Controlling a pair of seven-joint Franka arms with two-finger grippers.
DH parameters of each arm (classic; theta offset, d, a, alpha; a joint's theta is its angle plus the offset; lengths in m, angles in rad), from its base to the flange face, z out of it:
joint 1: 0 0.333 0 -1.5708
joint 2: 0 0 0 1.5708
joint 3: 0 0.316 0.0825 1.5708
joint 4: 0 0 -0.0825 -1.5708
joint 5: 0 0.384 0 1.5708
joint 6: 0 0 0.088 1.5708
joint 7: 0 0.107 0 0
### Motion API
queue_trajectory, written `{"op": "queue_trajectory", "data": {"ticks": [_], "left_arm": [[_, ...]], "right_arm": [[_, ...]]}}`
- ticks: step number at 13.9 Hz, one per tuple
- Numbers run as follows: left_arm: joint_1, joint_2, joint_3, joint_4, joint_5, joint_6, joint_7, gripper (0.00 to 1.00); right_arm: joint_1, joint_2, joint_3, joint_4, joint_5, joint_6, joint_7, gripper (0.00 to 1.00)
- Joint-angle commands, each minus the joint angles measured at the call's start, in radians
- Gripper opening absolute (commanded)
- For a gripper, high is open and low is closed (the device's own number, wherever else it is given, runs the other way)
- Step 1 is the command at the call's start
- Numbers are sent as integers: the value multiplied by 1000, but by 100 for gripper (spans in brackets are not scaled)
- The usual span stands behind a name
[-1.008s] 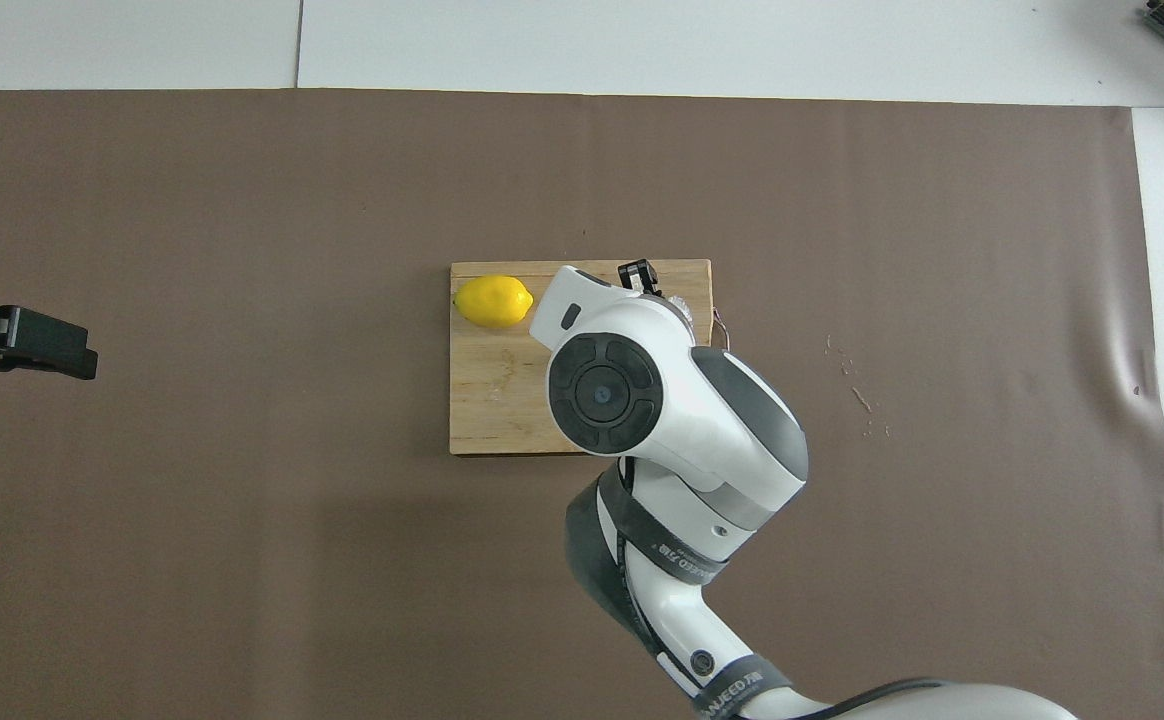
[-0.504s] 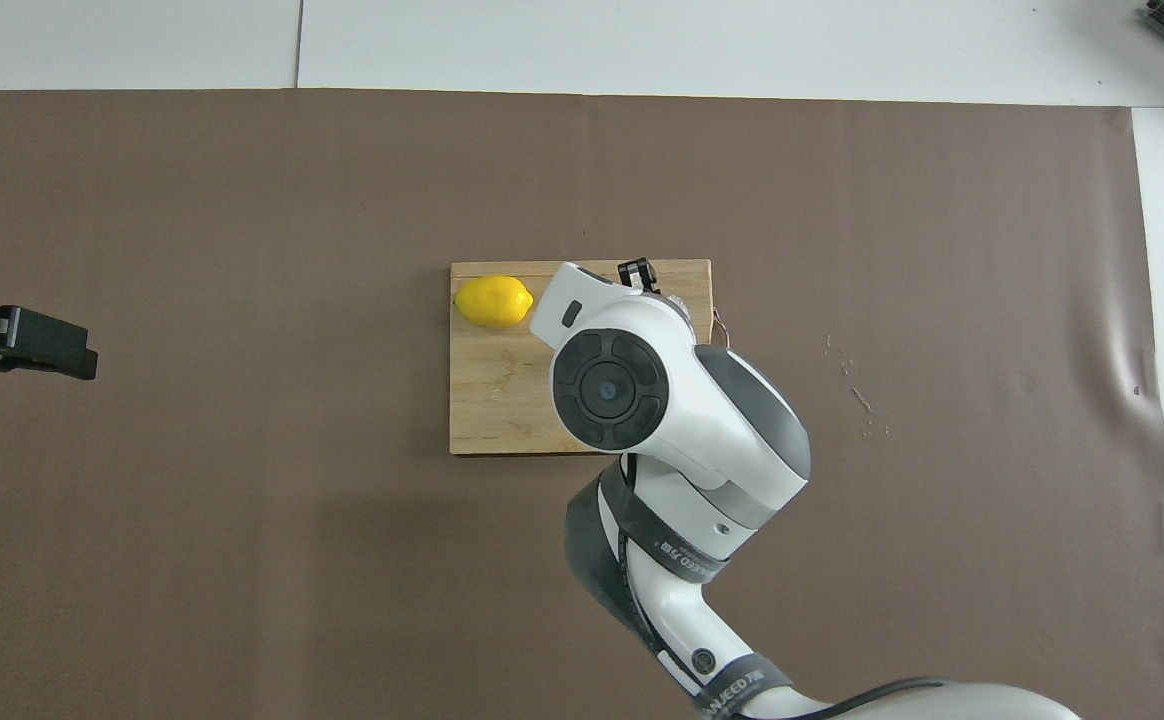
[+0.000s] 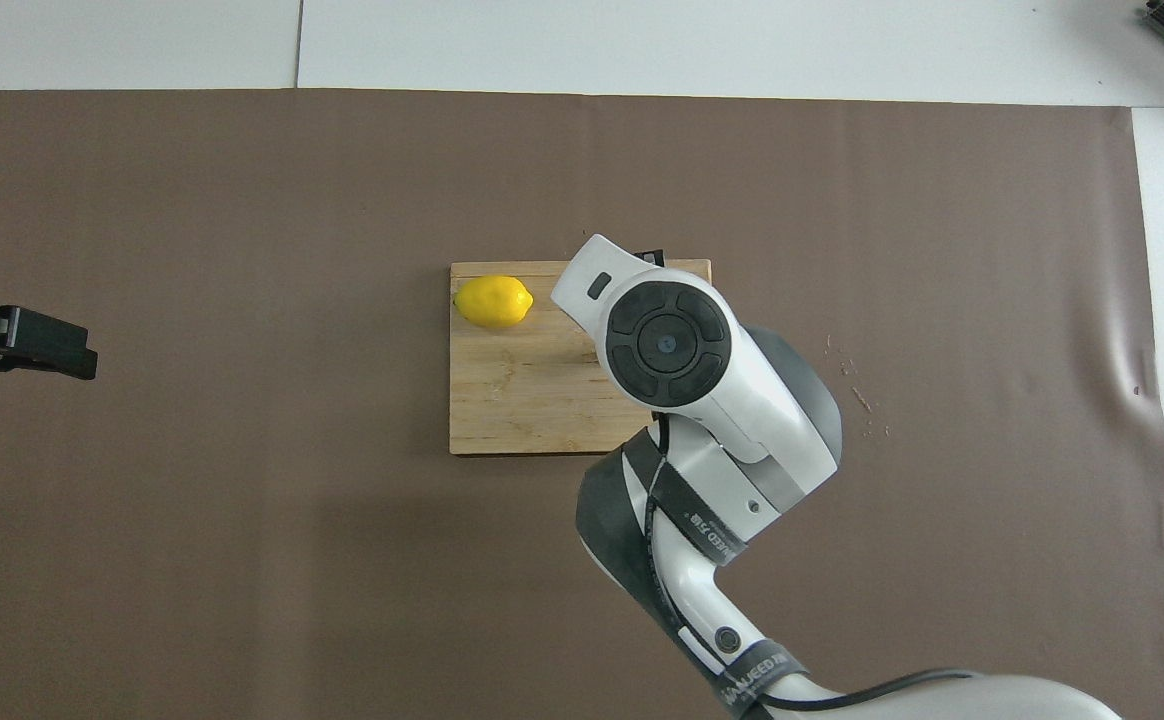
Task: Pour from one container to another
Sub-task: 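Tilt the clear cup with the right gripper to pour into the metal cup, then turn the clear cup upright and carry it back to its starting spot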
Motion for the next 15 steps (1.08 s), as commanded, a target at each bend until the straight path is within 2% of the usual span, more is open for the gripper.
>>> {"op": "queue_trajectory", "data": {"ticks": [1, 8, 10, 12, 15], "left_arm": [[5, -5, -2, -9, 11, 7, 3, 100], [5, -5, -2, -9, 11, 7, 2, 100], [5, -5, -2, -9, 11, 7, 3, 100], [5, -5, -2, -9, 11, 7, 2, 100], [5, -5, -2, -9, 11, 7, 2, 100]], "right_arm": [[-33, -13, 9, -7, 75, -9, -38, 0], [-143, -13, 10, -18, 242, -35, -179, 0], [-196, -13, 9, -33, 360, -23, -289, 0], [-258, -17, 9, -72, 390, -23, -371, 0], [-355, -21, 9, -144, 540, -14, -576, 0]]}}
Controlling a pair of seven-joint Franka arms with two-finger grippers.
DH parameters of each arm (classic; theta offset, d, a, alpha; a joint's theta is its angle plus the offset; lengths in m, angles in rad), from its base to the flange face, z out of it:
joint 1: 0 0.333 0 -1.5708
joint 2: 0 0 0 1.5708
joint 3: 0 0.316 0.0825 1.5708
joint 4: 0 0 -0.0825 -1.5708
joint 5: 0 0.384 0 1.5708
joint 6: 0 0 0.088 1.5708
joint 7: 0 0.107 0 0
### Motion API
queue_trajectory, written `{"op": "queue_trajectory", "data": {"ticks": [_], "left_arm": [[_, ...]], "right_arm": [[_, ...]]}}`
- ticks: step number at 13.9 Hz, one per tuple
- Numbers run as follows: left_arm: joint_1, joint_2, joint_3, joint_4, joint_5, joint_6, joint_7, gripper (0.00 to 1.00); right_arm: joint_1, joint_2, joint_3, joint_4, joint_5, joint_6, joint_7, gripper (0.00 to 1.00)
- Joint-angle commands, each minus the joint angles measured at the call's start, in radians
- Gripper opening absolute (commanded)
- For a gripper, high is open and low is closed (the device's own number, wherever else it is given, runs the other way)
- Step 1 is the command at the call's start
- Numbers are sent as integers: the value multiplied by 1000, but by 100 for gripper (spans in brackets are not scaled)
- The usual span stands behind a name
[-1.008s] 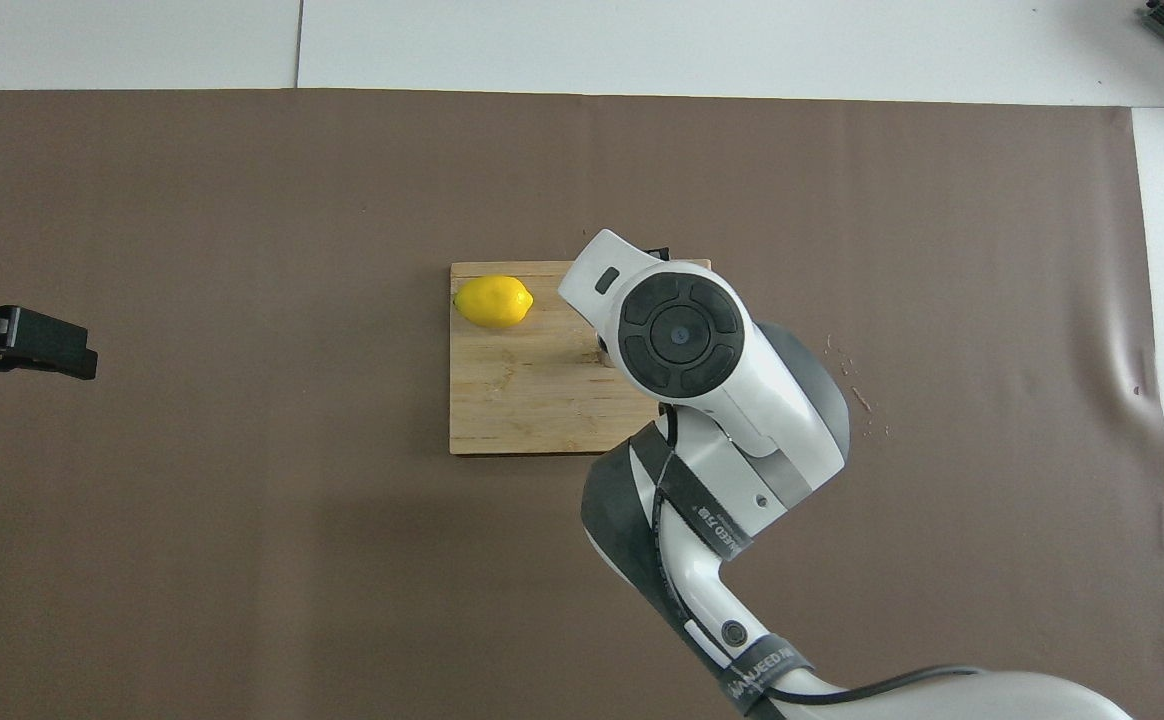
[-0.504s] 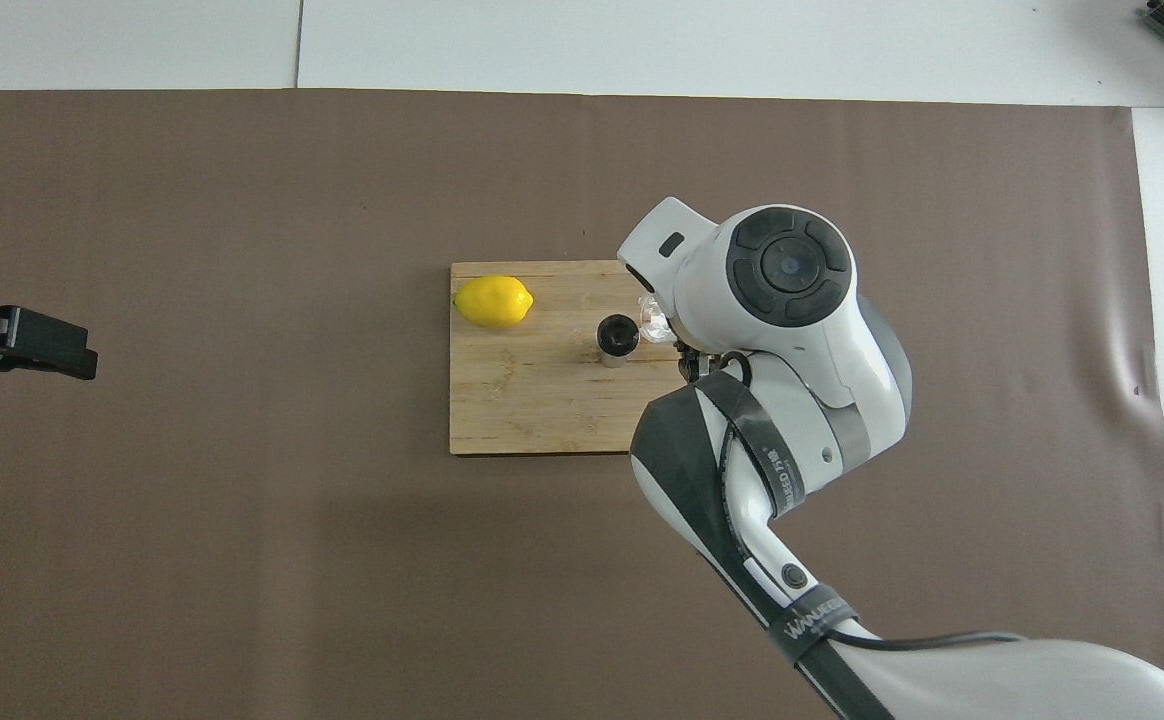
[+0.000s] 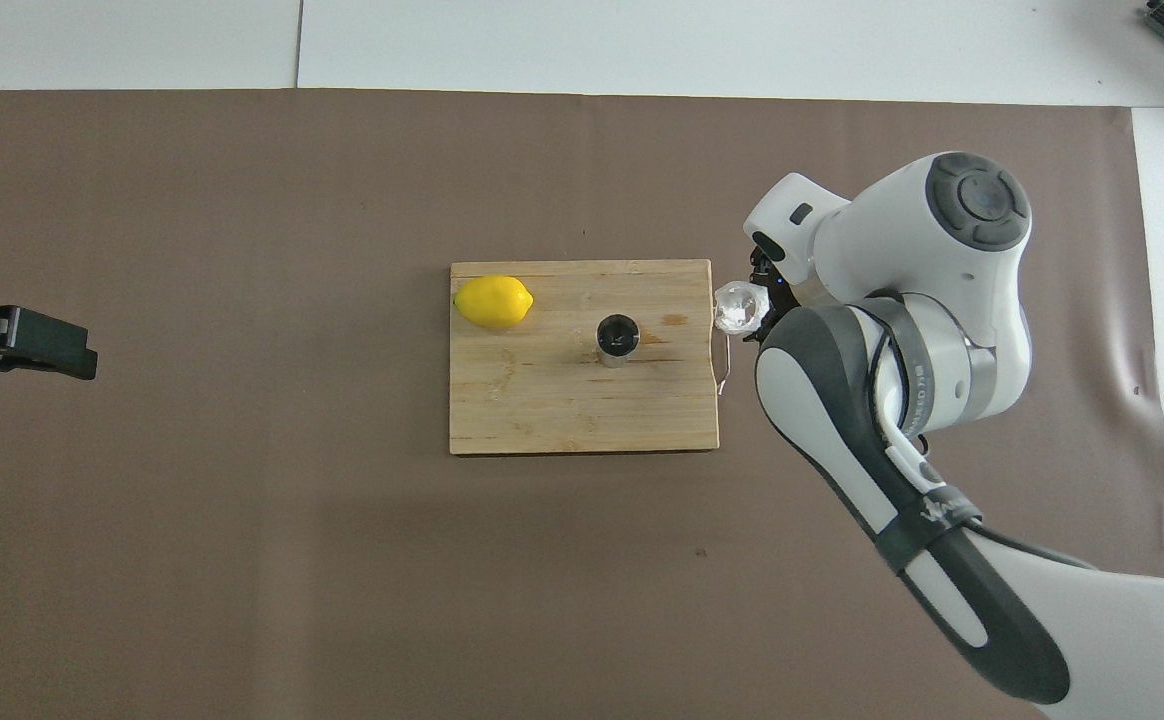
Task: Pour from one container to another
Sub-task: 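Turn the clear cup upright and carry it back to its starting spot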
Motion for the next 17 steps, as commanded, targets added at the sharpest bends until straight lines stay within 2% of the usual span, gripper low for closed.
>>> {"op": "queue_trajectory", "data": {"ticks": [1, 6, 11, 12, 13, 14, 17], "left_arm": [[5, -5, -2, -9, 11, 7, 2, 100], [5, -5, -2, -9, 11, 7, 2, 100], [5, -5, -2, -9, 11, 7, 3, 100], [5, -5, -2, -9, 11, 7, 2, 100], [5, -5, -2, -9, 11, 7, 3, 100], [5, -5, -2, -9, 11, 7, 3, 100], [5, -5, -2, -9, 11, 7, 2, 100]], "right_arm": [[-94, -21, 12, -81, 102, 8, -163, 0], [-223, -8, 11, -199, 285, 38, -449, 0], [-268, -2, 9, -267, 297, 67, -526, 1], [-269, -3, 9, -276, 297, 76, -529, 35], [-269, -5, 9, -282, 297, 80, -529, 73], [-271, -5, 9, -282, 297, 78, -528, 100], [-287, -12, 6, -282, 297, 63, -520, 100]]}}
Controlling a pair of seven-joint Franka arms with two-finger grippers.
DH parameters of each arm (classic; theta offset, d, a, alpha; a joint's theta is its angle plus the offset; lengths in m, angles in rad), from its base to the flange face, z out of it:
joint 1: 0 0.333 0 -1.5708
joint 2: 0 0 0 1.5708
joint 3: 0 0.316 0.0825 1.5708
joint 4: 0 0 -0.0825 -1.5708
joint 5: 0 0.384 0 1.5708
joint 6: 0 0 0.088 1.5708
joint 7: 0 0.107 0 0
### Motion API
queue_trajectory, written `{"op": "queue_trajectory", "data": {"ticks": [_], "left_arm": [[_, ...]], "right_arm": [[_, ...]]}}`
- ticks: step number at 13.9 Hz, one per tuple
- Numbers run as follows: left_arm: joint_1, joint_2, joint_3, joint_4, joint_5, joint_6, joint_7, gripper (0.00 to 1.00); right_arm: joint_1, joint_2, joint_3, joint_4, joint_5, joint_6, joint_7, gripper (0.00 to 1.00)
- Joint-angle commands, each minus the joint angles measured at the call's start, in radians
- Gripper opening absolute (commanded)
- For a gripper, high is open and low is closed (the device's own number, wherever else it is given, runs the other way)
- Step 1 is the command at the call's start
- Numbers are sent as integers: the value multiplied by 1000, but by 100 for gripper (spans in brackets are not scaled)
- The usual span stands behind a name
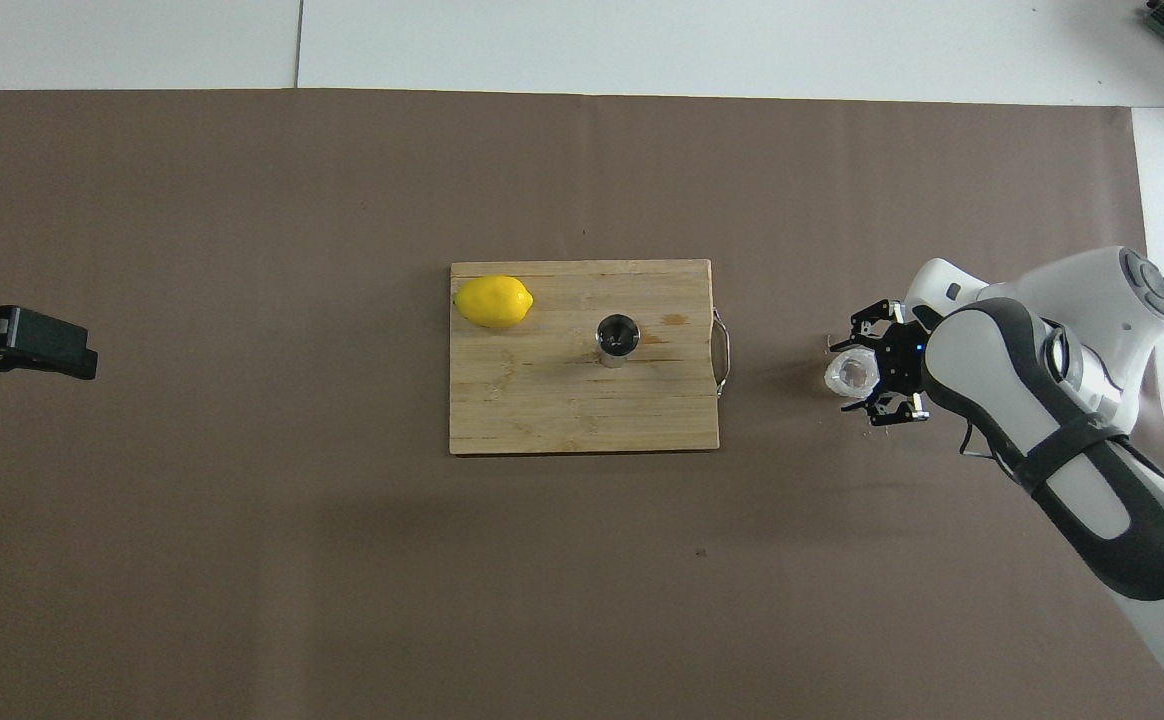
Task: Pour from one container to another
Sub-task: 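Set the clear cup on the table and open the right gripper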
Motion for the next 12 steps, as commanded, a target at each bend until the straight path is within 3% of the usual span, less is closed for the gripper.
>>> {"op": "queue_trajectory", "data": {"ticks": [1, 7, 12], "left_arm": [[5, -5, -2, -9, 11, 7, 3, 100], [5, -5, -2, -9, 11, 7, 3, 100], [5, -5, -2, -9, 11, 7, 3, 100]], "right_arm": [[-31, -28, 9, -23, 30, -6, -14, 100], [-131, -142, 1, -6, -31, -124, 101, 100], [-143, -179, 1, 118, -115, -188, 447, 100]]}}
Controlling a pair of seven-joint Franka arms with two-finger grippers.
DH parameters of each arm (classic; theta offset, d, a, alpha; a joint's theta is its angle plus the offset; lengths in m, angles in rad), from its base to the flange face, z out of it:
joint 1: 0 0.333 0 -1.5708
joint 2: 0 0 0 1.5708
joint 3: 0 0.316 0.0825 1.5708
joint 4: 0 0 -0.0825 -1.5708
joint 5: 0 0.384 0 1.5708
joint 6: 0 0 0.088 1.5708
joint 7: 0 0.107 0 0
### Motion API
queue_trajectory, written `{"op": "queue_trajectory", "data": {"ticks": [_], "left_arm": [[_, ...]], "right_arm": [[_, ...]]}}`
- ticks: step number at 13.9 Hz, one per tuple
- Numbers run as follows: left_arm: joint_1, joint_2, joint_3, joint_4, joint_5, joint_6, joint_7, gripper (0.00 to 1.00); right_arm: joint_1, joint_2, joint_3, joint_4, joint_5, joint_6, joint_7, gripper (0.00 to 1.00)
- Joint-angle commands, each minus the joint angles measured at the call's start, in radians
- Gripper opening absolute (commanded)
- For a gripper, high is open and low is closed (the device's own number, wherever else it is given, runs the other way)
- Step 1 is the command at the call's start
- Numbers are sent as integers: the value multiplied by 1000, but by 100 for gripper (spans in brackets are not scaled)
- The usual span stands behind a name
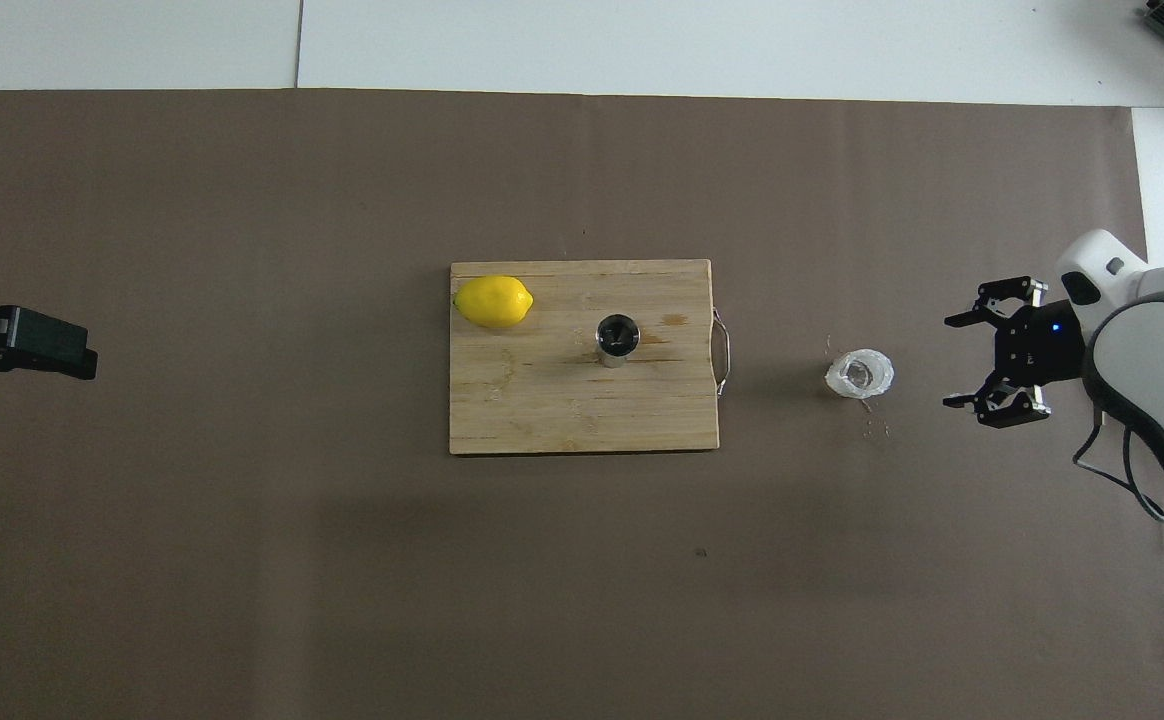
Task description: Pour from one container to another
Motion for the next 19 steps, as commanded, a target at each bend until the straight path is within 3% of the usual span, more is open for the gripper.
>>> {"op": "queue_trajectory", "data": {"ticks": [1, 5, 7, 10, 13, 19], "left_arm": [[5, -5, -2, -9, 11, 7, 2, 100], [5, -5, -2, -9, 11, 7, 2, 100], [5, -5, -2, -9, 11, 7, 3, 100], [5, -5, -2, -9, 11, 7, 3, 100], [5, -5, -2, -9, 11, 7, 3, 100], [5, -5, -2, -9, 11, 7, 2, 100]], "right_arm": [[-1, -18, 8, 74, -51, -62, 266, 100], [109, -84, 24, 89, -210, -56, 863, 100], [161, -83, 25, 146, -315, -76, 1144, 100], [186, -68, 25, 262, -338, -178, 1488, 100], [192, -34, 24, 419, -359, -329, 1576, 100], [190, -141, 24, 424, -450, -462, 1674, 100]]}}
